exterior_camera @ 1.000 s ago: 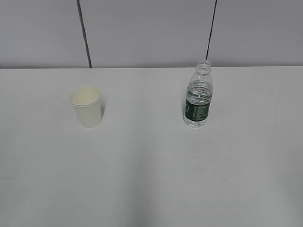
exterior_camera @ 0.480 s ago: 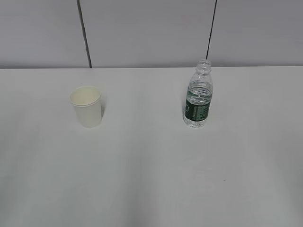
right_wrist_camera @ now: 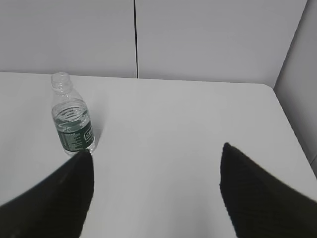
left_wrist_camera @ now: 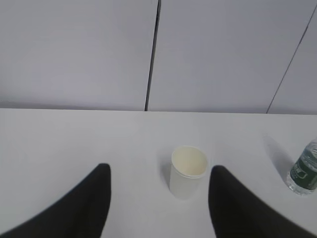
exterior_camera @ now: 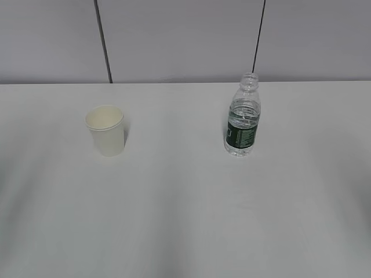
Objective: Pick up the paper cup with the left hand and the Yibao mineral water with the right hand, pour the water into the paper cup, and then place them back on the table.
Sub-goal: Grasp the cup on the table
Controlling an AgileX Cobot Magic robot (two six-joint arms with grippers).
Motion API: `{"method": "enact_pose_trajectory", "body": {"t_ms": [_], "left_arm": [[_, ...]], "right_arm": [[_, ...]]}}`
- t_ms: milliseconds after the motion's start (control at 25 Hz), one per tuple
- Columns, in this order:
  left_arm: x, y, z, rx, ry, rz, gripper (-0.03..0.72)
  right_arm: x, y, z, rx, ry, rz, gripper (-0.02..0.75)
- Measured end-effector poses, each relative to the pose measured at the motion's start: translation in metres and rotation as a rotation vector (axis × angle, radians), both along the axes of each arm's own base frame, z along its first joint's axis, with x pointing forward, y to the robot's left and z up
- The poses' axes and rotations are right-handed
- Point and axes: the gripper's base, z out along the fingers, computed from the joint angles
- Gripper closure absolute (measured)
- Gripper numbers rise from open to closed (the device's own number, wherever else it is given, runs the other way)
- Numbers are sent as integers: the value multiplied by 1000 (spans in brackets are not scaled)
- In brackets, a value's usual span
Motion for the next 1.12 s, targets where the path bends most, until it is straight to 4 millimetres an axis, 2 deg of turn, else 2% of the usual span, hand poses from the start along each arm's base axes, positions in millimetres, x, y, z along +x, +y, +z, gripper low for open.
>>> {"method": "enact_pose_trajectory", "body": {"t_ms": [280,560,800,960,1120], "left_arm": [[44,-4,-11,48,54,-5,276],[76,-7,-20,70,49,1,274],[105,-10,-27,103,-5,1,276],[125,-12,-41,104,11,0,276],[140,-13,-55,109,48,-2,276]], "right_arm": [[42,0,-3,-1,-10,5,153],[78,0,-14,0,7,8,153],[103,0,-28,2,45,10,153],[120,0,-37,2,29,12,153],[135,0,-53,2,4,16,153]]}}
